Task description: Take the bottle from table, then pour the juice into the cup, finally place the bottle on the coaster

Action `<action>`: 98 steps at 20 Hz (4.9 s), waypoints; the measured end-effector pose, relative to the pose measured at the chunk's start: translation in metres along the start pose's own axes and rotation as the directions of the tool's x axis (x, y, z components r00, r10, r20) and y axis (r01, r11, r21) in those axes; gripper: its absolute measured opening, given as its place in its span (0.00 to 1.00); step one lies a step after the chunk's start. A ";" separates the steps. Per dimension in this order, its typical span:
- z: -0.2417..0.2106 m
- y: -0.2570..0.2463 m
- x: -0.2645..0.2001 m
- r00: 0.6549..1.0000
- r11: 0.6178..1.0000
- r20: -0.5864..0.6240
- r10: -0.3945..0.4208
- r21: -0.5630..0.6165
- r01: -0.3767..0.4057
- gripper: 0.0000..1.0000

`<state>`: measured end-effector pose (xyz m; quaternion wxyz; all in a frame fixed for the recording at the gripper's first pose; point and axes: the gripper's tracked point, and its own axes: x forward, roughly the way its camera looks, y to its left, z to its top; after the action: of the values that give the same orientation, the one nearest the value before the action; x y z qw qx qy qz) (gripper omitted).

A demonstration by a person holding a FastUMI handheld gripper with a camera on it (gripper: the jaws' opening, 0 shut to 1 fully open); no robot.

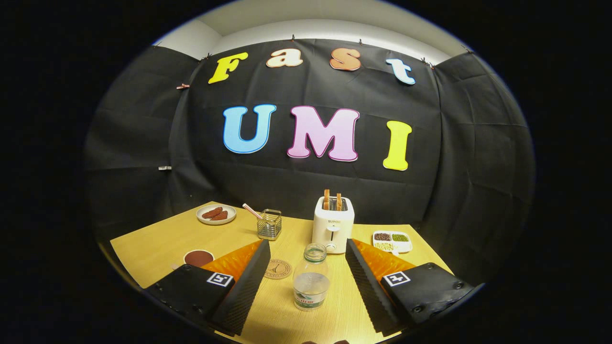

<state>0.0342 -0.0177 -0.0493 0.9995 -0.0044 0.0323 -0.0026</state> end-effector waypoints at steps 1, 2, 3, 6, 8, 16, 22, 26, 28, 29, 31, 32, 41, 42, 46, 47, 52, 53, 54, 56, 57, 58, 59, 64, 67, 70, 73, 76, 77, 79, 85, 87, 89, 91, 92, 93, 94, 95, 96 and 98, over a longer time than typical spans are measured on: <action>-0.005 0.000 0.003 1.000 1.000 -0.006 0.002 0.000 -0.002 0.98; -0.010 0.001 0.006 1.000 1.000 -0.014 0.005 0.001 -0.005 0.97; -0.014 0.002 0.008 1.000 1.000 -0.021 0.007 0.000 -0.007 0.98; -0.025 0.001 0.014 0.999 1.000 -0.033 0.006 0.003 -0.006 0.98; -0.033 0.002 0.019 0.999 1.000 -0.044 0.007 0.004 -0.007 0.98; -0.066 -0.007 0.039 0.997 1.000 -0.075 -0.018 0.004 0.018 0.98; -0.083 -0.009 0.055 0.996 0.999 -0.079 -0.034 0.030 0.036 0.98; -0.104 -0.007 0.058 0.993 0.999 -0.110 -0.036 0.029 0.039 0.98; -0.108 -0.008 0.058 0.993 0.999 -0.111 -0.038 0.032 0.041 0.98; -0.112 -0.007 0.058 0.993 0.999 -0.116 -0.037 0.032 0.041 0.98; -0.118 -0.006 0.060 0.991 0.999 -0.128 -0.035 0.032 0.039 0.98; -0.119 -0.004 0.060 0.991 0.999 -0.130 -0.030 0.035 0.035 0.97; -0.126 -0.003 0.071 0.990 0.998 -0.140 -0.021 0.050 0.028 0.80; -0.126 -0.004 0.070 0.990 0.998 -0.139 -0.019 0.049 0.026 0.80; -0.125 -0.008 0.070 0.990 0.999 -0.138 -0.037 0.000 0.037 0.77; -0.121 -0.010 0.068 0.991 0.999 -0.131 -0.041 -0.024 0.038 0.74; -0.111 -0.005 0.069 0.992 0.997 -0.126 -0.016 -0.080 0.006 0.74; -0.107 -0.005 0.069 0.992 0.995 -0.126 -0.017 -0.096 0.005 0.74; -0.103 -0.005 0.069 0.993 0.993 -0.119 -0.018 -0.118 0.004 0.74; -0.094 -0.004 0.071 0.994 0.987 -0.106 -0.018 -0.163 0.001 0.73; -0.089 -0.003 0.071 0.995 0.984 -0.103 -0.013 -0.179 -0.005 0.73; -0.086 -0.002 0.072 0.995 0.982 -0.100 -0.006 -0.190 -0.013 0.73; -0.081 0.000 0.073 0.995 0.980 -0.096 0.001 -0.198 -0.020 0.73; -0.058 0.009 0.074 0.995 0.962 -0.099 0.016 -0.269 -0.042 0.73; -0.041 0.018 0.070 0.995 0.948 -0.094 0.030 -0.314 -0.058 0.73; -0.029 0.028 0.065 0.994 0.933 -0.105 0.041 -0.351 -0.076 0.73; -0.018 0.037 0.064 0.993 0.907 -0.107 0.042 -0.413 -0.083 0.73; -0.013 0.047 0.066 0.993 0.871 -0.108 0.044 -0.483 -0.091 0.73; -0.011 0.051 0.066 0.994 0.855 -0.101 0.048 -0.509 -0.093 0.73; -0.011 0.060 0.068 0.994 0.813 -0.094 0.053 -0.575 -0.098 0.73; -0.014 0.076 0.074 0.995 0.666 -0.081 0.049 -0.740 -0.093 0.73; -0.016 0.082 0.079 0.995 0.605 -0.075 0.058 -0.791 -0.095 0.73; -0.021 0.087 0.082 0.995 0.567 -0.081 0.066 -0.817 -0.104 0.73; -0.029 0.091 0.084 0.993 0.544 -0.095 0.066 -0.831 -0.116 0.73; -0.033 0.092 0.085 0.993 0.534 -0.102 0.065 -0.837 -0.121 0.73; -0.037 0.095 0.087 0.992 0.521 -0.109 0.067 -0.844 -0.128 0.73; -0.041 0.095 0.088 0.991 0.505 -0.114 0.068 -0.853 -0.133 0.73; -0.044 0.096 0.088 0.991 0.486 -0.119 0.066 -0.863 -0.137 0.73; -0.048 0.097 0.089 0.990 0.466 -0.123 0.064 -0.874 -0.139 0.73; -0.054 0.097 0.090 0.990 0.429 -0.127 0.058 -0.892 -0.140 0.73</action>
<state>0.1213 0.0784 -0.1095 0.8406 -0.5324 0.0673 0.0735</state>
